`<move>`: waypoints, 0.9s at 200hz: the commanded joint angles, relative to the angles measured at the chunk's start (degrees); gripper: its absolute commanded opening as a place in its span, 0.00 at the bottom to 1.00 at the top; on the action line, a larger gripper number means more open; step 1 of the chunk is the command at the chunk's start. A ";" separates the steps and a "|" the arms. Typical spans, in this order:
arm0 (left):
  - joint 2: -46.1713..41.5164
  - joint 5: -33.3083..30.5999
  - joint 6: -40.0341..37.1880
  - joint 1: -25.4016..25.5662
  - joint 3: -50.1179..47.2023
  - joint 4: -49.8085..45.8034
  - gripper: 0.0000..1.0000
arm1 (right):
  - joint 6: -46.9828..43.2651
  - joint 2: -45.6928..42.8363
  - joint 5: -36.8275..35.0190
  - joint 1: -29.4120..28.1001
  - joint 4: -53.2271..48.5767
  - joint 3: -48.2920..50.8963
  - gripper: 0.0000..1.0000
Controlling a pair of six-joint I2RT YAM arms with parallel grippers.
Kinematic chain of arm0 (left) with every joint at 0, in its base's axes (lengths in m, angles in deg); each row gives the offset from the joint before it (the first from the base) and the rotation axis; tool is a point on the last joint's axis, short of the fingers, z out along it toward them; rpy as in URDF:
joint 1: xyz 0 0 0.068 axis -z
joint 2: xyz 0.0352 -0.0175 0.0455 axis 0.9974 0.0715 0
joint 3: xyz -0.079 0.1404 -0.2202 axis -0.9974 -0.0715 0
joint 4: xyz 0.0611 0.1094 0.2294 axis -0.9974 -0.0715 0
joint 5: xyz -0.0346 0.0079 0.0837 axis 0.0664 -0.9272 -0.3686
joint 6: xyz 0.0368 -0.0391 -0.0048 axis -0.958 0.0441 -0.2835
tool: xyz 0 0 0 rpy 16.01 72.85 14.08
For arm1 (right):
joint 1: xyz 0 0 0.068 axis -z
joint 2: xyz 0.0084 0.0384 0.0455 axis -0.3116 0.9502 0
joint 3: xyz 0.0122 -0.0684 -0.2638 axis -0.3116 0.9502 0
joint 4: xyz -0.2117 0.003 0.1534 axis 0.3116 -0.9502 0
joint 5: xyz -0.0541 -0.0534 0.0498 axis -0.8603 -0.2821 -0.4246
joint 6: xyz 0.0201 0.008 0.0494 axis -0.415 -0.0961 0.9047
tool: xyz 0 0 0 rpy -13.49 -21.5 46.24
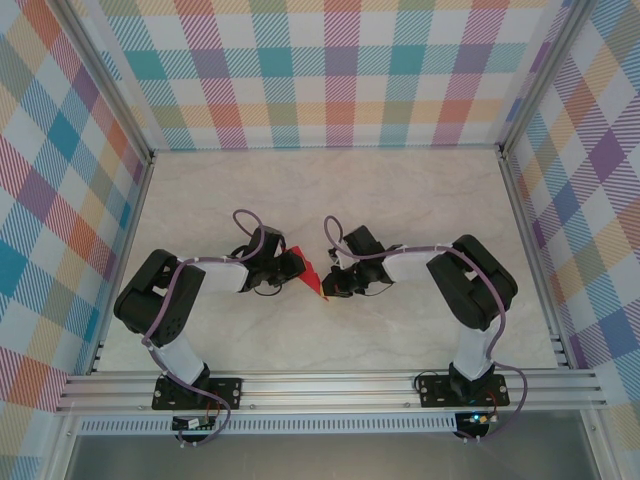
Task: Fold a paper plane with a square sheet of paper (pick it up from the middle)
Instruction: Fold the wing for the fifth time at the center of the table.
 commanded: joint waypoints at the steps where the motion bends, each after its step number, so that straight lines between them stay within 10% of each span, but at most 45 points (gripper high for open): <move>1: 3.14 -3.55 -0.70 -0.02 -0.28 -4.17 0.17 | 1.12 1.62 0.87 0.64 -0.65 1.43 0.00; 180: -5.59 6.60 0.61 4.13 -5.75 10.56 0.27 | 9.24 3.98 8.27 3.62 6.32 2.45 0.00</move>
